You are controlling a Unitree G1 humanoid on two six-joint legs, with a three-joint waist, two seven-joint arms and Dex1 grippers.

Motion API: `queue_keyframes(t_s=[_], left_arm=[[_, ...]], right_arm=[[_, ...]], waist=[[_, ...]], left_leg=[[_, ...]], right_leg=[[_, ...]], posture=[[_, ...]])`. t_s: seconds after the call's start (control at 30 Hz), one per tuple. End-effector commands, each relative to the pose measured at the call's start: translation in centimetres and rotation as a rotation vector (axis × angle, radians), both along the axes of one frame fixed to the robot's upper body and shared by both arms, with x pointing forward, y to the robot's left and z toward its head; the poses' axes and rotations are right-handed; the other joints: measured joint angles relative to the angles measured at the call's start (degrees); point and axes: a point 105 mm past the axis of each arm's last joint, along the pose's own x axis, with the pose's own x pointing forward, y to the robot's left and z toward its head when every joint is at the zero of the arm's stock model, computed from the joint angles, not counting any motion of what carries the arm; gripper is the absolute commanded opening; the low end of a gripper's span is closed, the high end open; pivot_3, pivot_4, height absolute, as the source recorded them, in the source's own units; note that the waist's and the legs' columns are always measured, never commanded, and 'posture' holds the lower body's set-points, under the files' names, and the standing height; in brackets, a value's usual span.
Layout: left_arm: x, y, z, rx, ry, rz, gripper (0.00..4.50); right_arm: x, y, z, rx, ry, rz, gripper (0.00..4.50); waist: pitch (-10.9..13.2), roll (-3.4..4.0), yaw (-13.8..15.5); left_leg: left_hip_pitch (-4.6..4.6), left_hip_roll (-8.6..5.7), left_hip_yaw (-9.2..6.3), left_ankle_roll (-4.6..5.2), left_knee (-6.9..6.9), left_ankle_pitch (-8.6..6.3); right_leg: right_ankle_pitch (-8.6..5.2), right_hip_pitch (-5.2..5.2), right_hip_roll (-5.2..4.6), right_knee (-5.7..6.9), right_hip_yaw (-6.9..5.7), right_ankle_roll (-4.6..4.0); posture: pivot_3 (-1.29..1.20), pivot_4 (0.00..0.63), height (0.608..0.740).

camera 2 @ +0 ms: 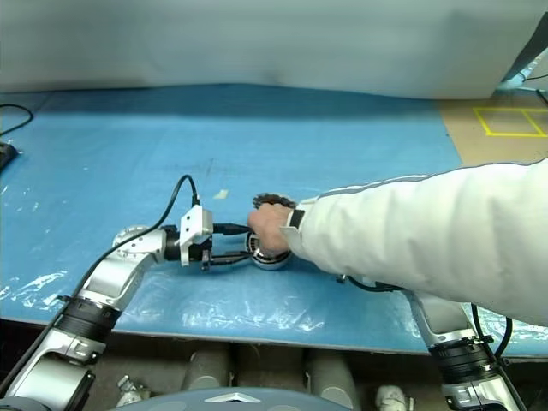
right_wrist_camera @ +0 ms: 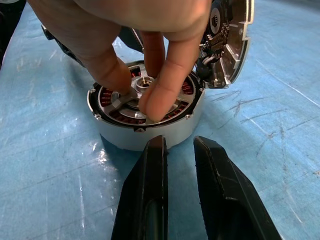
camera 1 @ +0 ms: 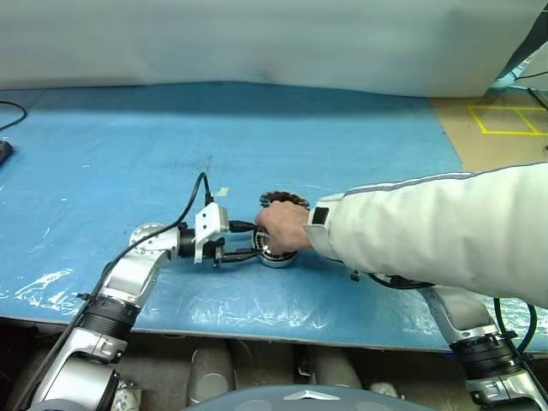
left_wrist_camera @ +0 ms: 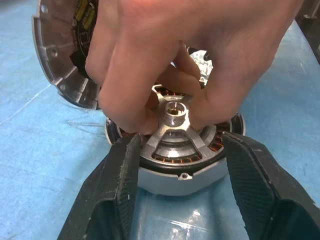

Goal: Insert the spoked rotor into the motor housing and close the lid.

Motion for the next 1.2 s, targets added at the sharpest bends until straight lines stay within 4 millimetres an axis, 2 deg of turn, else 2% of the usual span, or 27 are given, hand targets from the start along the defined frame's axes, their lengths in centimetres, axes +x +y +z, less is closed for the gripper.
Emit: queue_keyframes(t_s=[0.03, 0.47, 0.77, 1.2], left_arm=[[0.2, 0.5, 0.6, -0.005, -0.037, 0.014, 2.73], [0.2, 1.7, 0.1, -0.013, -0.061, 0.053, 2.73], [0.1, 1.0, 1.2, -0.022, -0.084, 0.059, 2.73], [0.2, 0.7, 2.7, -0.019, -0.09, 0.074, 2.73]], right_arm=[[0.3, 0.0, 0.9, 0.01, -0.047, 0.005, 0.88], [1.0, -0.5, 1.2, 0.028, -0.064, -0.054, 0.88], [1.6, -0.2, 1.4, 0.032, -0.074, -0.056, 0.88], [1.1, -0.7, 0.8, 0.023, -0.083, -0.066, 0.88]], waist=[[0.0, 0.0, 0.0], [0.0, 0.0, -0.1], [0.0, 0.0, -0.1], [0.0, 0.0, 0.0]], left_leg=[[0.0, 0.0, 0.0, 0.0, 0.0, 0.0], [0.01, 0.01, 0.0, 0.01, 0.0, 0.01], [0.01, 0.01, 0.0, -0.12, 0.03, -0.07], [0.0, 0.01, 0.0, -0.1, 0.05, -0.06]], right_leg=[[0.0, 0.0, 0.0, 0.0, 0.0, 0.0], [0.0, 0.0, 0.01, 0.01, 0.0, 0.0], [0.0, 0.0, 0.01, 0.03, 0.0, 0.0], [0.0, 0.0, 0.01, 0.04, 0.0, -0.01]], posture=[[0.0, 0.15, 0.74], [0.0, 0.15, 0.74], [0.0, 0.15, 0.74], [0.0, 0.15, 0.74]])
